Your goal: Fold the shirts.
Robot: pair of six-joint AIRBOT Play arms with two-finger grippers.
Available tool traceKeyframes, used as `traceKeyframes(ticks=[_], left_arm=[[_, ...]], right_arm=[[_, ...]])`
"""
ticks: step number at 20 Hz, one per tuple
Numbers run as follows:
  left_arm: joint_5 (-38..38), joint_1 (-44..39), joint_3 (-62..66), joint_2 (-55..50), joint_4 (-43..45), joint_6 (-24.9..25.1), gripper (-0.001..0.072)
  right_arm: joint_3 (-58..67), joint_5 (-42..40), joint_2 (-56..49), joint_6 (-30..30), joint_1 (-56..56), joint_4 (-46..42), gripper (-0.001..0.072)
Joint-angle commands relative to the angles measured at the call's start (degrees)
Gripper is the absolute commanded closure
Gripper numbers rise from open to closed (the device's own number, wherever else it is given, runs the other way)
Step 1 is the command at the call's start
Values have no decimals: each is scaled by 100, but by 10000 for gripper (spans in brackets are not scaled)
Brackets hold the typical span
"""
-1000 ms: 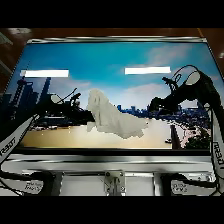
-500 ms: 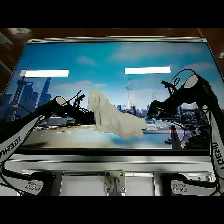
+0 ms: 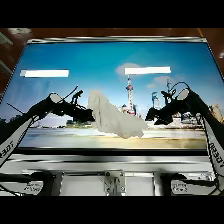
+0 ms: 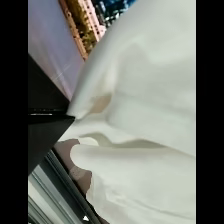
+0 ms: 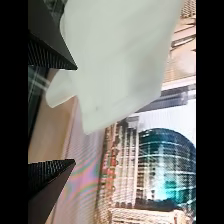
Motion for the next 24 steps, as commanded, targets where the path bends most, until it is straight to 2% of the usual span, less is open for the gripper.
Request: traceKeyframes(ticks=[1, 7, 10, 11, 14, 18, 21, 24], left_arm=[[-7, 4, 7, 168, 0, 9, 671], [28, 4, 7, 286, 0, 28, 671], [87, 17, 7, 365, 17, 55, 672], [146, 42, 13, 437, 59, 72, 673], [197, 190, 269, 778, 396, 44, 673], [192, 684, 1298, 1738, 1021, -319, 673], [197, 1152, 2459, 2522, 1467, -564, 674], [203, 1591, 3716, 3132, 2225, -920, 674]], right_arm=[[-87, -297, -326, 81, 0, 308, 49], [-87, -361, -695, 81, 361, 501, 78], [-66, -361, -651, 98, 393, 542, 580], [-24, -308, -549, 81, 391, 535, 651], [315, -186, 2, -107, 389, 531, 652], [1370, -216, 1198, -264, 389, 525, 652], [2409, -793, 2109, -63, 389, 518, 652], [3182, -1902, 2986, 409, 389, 232, 652]])
